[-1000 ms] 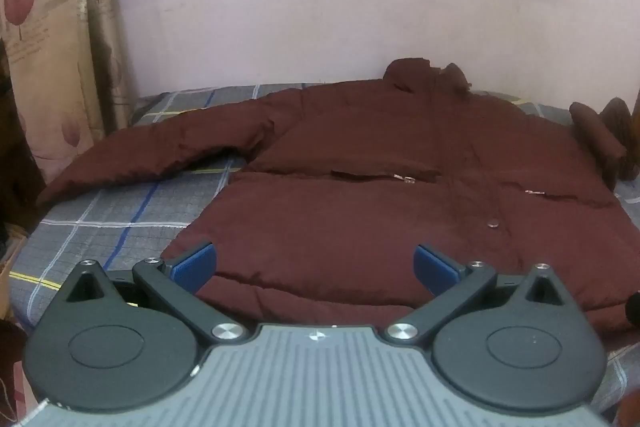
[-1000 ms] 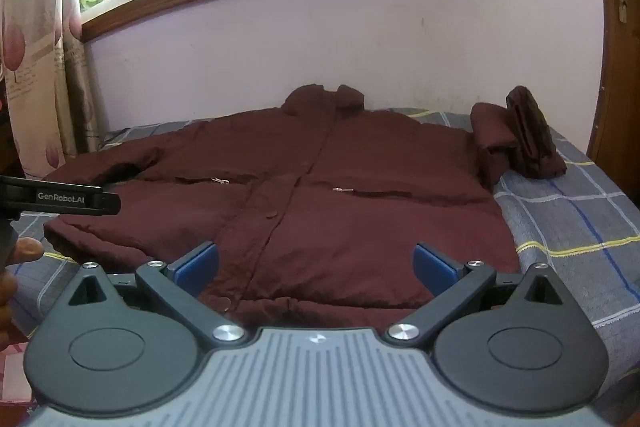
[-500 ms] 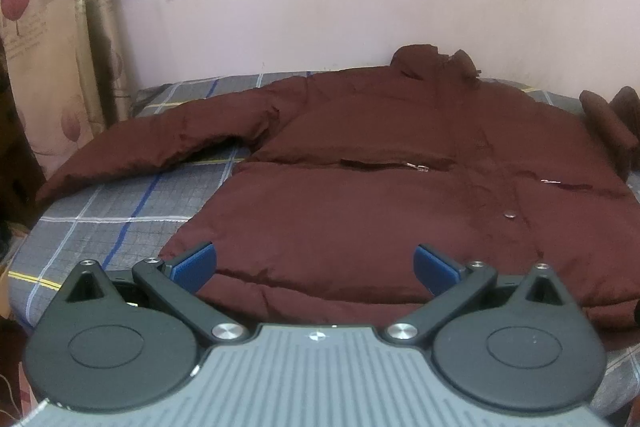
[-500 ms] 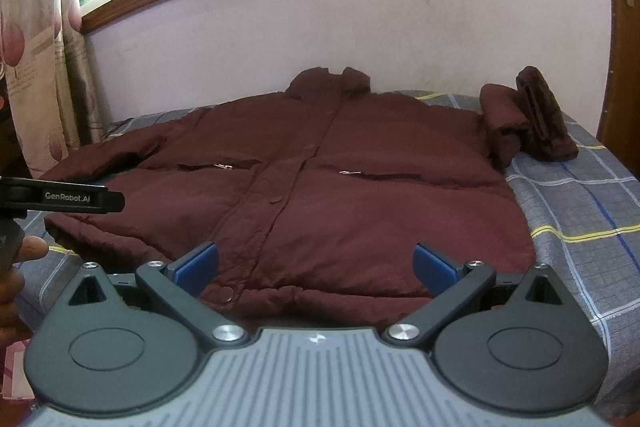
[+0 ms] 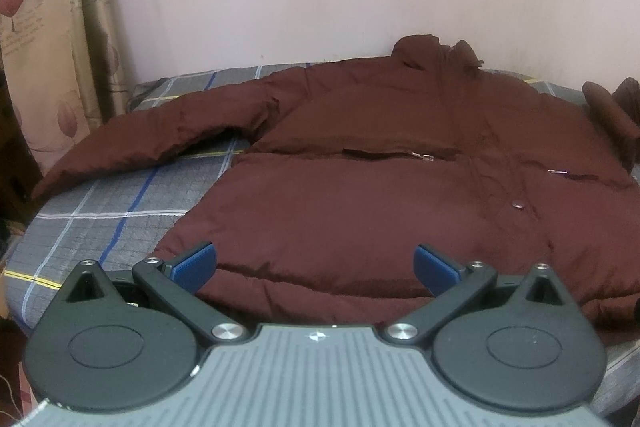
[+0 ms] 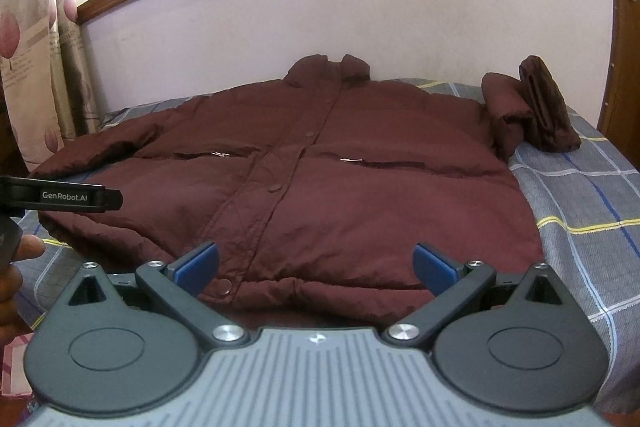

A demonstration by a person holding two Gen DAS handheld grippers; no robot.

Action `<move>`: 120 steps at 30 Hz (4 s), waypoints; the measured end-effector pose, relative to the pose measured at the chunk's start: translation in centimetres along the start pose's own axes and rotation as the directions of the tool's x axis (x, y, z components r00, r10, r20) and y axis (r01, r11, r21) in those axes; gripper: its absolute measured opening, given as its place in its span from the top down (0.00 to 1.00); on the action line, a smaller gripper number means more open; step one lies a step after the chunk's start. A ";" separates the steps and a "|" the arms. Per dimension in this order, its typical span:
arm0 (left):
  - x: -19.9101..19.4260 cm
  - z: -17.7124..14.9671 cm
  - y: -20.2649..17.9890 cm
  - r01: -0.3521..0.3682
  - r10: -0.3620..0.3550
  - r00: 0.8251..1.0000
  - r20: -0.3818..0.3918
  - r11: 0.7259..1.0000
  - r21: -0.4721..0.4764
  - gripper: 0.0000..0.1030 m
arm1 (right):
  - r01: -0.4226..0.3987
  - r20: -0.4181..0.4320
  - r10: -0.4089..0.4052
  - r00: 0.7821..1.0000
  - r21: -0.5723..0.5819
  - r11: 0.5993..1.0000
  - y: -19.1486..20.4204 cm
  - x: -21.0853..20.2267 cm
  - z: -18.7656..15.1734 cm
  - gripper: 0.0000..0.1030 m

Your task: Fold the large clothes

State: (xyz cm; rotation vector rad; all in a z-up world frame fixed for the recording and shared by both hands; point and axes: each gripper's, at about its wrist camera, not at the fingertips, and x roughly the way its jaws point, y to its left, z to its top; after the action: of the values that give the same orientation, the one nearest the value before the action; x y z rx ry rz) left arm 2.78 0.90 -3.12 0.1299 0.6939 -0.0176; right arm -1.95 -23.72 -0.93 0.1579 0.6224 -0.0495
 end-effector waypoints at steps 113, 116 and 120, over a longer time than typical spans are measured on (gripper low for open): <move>-2.6 1.4 5.5 0.272 -0.249 0.955 0.163 0.953 -0.135 0.02 | -0.222 0.327 0.107 0.939 0.338 0.915 -19.2 7.5 25.7 0.90; -3.4 1.0 7.1 0.257 -0.229 0.955 0.191 0.956 -0.141 0.00 | -0.299 0.299 0.216 0.930 0.271 0.915 -12.5 10.0 26.6 0.90; -3.6 0.4 9.3 0.231 -0.197 0.959 0.203 0.960 -0.160 0.00 | -0.365 0.205 0.319 0.925 0.252 0.896 -5.4 15.6 25.0 0.90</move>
State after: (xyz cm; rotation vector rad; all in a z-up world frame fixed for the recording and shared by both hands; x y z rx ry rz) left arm 0.86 10.00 0.52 -0.1234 0.5171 -0.1721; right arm 24.63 -33.08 9.31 0.5394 0.4174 0.1902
